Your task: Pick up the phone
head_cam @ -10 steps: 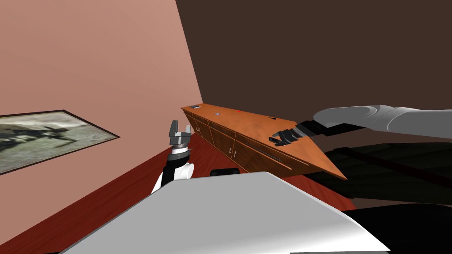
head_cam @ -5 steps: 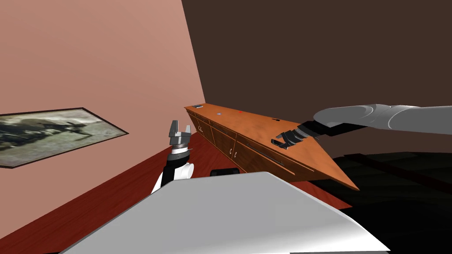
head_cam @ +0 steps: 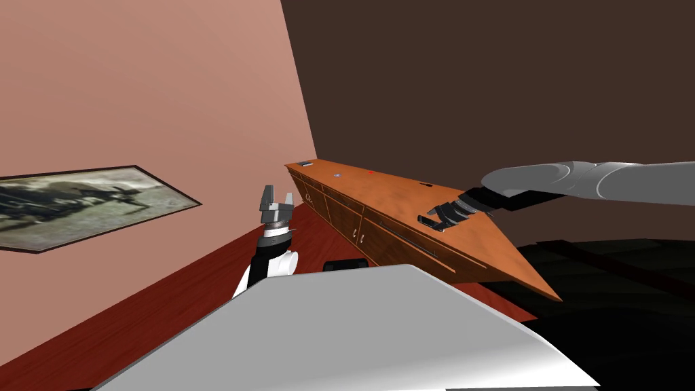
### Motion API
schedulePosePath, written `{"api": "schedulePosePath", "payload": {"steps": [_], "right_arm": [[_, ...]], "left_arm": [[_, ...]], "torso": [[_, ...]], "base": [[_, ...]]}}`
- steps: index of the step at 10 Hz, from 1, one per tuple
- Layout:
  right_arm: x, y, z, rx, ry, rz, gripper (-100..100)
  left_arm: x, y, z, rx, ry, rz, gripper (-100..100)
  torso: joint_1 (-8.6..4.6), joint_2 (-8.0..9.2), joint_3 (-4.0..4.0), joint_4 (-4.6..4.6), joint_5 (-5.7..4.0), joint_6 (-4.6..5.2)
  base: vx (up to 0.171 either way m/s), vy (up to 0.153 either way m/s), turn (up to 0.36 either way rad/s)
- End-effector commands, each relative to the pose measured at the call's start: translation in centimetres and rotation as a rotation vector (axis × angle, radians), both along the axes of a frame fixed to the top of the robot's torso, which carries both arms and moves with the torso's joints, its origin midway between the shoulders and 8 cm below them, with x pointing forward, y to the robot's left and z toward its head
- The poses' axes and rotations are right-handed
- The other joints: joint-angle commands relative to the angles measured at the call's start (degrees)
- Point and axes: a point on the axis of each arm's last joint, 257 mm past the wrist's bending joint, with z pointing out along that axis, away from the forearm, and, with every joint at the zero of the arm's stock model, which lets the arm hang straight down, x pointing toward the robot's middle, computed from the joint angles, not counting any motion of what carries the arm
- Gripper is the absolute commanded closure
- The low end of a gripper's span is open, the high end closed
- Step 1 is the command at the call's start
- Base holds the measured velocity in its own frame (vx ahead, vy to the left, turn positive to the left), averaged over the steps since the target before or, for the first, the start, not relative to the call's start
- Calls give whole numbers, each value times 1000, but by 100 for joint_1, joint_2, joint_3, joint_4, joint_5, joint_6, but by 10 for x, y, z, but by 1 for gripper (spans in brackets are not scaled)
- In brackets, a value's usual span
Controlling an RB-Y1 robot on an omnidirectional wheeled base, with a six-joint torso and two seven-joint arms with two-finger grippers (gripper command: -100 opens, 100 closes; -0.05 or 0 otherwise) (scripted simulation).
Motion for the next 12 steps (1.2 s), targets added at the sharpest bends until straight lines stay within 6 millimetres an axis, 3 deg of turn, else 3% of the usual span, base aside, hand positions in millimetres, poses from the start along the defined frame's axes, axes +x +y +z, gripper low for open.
{"api": "schedulePosePath", "payload": {"steps": [1,5,6,10,11,12], "right_arm": [[-8,-8,-14,0,-2,-12,-100],[-10,-11,-20,-1,-5,-16,-100],[-10,-11,-20,-1,-5,-17,100],[-10,-12,-20,-1,-6,-18,100],[-10,-11,-20,-1,-6,-17,0],[-5,-5,-9,0,-1,-8,100]], "left_arm": [[0,0,0,0,0,0,0],[0,0,0,0,0,0,0],[0,0,0,0,0,0,0],[0,0,0,0,0,0,0],[0,0,0,0,0,0,0],[0,0,0,0,0,0,0]], "torso": [[0,0,0,0,0,0],[8,-4,-2,-1,3,0],[5,-1,-1,0,2,0],[0,2,1,0,-1,-1],[0,2,0,-1,-1,0],[0,2,1,0,-1,0]], "base": [[11,27,98],[10,25,24],[0,0,0],[0,0,0],[0,0,0],[-9,-28,-72]]}}
